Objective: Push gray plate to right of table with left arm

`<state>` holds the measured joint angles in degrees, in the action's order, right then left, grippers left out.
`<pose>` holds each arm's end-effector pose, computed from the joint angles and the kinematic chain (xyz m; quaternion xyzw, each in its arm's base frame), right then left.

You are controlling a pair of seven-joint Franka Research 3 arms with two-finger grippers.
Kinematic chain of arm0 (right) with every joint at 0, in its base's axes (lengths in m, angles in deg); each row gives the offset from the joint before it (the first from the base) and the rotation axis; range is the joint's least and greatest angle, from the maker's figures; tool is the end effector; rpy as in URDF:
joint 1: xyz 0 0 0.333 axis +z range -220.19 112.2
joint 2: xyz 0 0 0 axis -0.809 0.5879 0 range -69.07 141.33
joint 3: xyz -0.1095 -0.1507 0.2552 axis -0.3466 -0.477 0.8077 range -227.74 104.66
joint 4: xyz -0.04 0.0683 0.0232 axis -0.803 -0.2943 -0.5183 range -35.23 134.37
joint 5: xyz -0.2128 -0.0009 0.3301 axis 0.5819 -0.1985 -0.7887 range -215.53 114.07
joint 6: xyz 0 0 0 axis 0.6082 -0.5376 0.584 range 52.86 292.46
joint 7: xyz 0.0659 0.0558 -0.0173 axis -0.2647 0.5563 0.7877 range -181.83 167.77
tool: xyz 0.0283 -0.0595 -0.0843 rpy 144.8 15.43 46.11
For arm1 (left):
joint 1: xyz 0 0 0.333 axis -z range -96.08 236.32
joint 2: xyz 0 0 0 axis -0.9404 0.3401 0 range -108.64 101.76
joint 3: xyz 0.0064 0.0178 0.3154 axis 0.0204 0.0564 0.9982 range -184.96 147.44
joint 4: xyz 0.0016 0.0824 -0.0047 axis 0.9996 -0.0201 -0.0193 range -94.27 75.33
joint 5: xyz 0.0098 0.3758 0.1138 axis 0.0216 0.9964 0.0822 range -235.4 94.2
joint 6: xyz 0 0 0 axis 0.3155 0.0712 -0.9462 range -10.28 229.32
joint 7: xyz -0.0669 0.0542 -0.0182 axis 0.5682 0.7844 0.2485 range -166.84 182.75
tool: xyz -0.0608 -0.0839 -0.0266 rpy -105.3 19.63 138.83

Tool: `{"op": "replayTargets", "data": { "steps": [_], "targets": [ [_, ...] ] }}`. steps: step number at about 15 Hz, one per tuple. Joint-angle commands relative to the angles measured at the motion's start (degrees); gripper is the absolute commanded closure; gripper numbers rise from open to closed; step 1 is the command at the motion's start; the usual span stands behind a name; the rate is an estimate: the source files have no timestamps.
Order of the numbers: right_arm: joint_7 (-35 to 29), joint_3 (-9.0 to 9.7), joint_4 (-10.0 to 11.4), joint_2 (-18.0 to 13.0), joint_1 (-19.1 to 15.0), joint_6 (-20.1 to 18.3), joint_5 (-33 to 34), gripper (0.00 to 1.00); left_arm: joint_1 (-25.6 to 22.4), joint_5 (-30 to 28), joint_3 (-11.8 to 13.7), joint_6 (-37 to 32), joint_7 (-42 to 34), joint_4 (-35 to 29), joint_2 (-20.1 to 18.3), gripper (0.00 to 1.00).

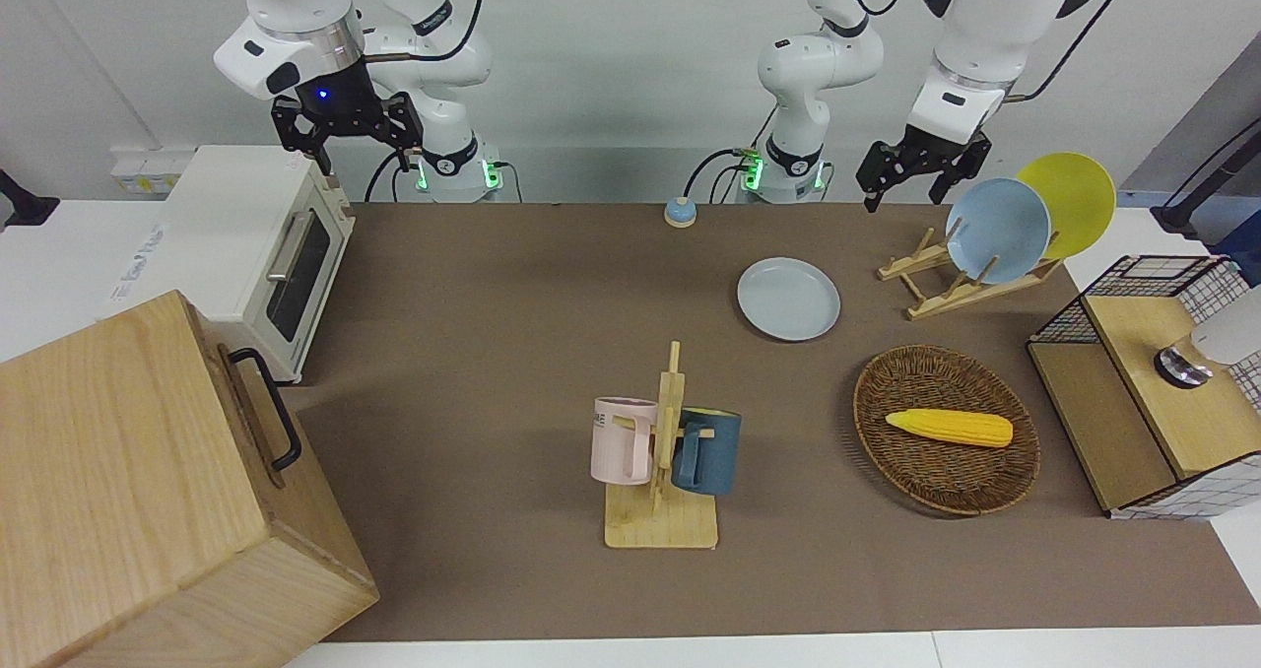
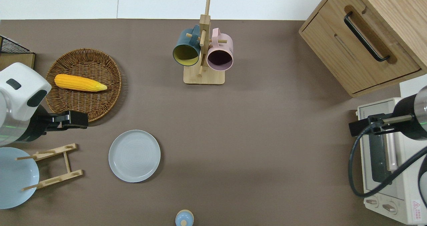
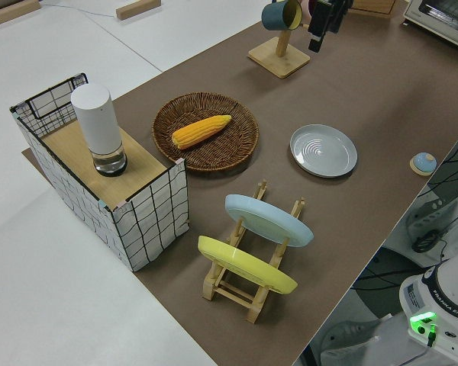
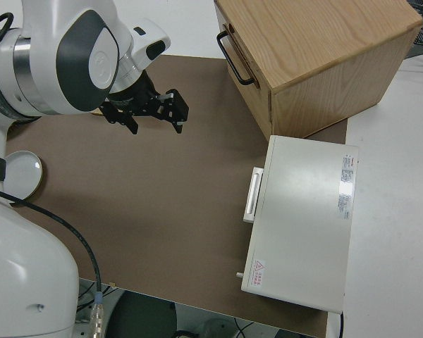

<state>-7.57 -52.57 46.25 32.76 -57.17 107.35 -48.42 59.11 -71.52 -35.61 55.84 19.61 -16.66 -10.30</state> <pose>0.5147 0.0502 0.6555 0.9978 0.0427 -0.0436 0.0271 0.5154 -0.0633 0.6162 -0.9986 -0.0521 0.0055 0.0102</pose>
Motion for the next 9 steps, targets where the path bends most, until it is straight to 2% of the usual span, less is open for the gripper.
{"op": "replayTargets", "data": {
  "steps": [1,9],
  "targets": [
    [0.5,0.00,0.2,-0.6,-0.1,-0.2,0.0,0.005,-0.3,0.5,0.9,-1.1,0.0,0.3,-0.5,0.01],
    [0.5,0.00,0.2,-0.6,-0.1,-0.2,-0.1,0.005,-0.4,0.5,1.7,-1.1,0.0,-0.2,-0.8,0.01]
  ]
}}
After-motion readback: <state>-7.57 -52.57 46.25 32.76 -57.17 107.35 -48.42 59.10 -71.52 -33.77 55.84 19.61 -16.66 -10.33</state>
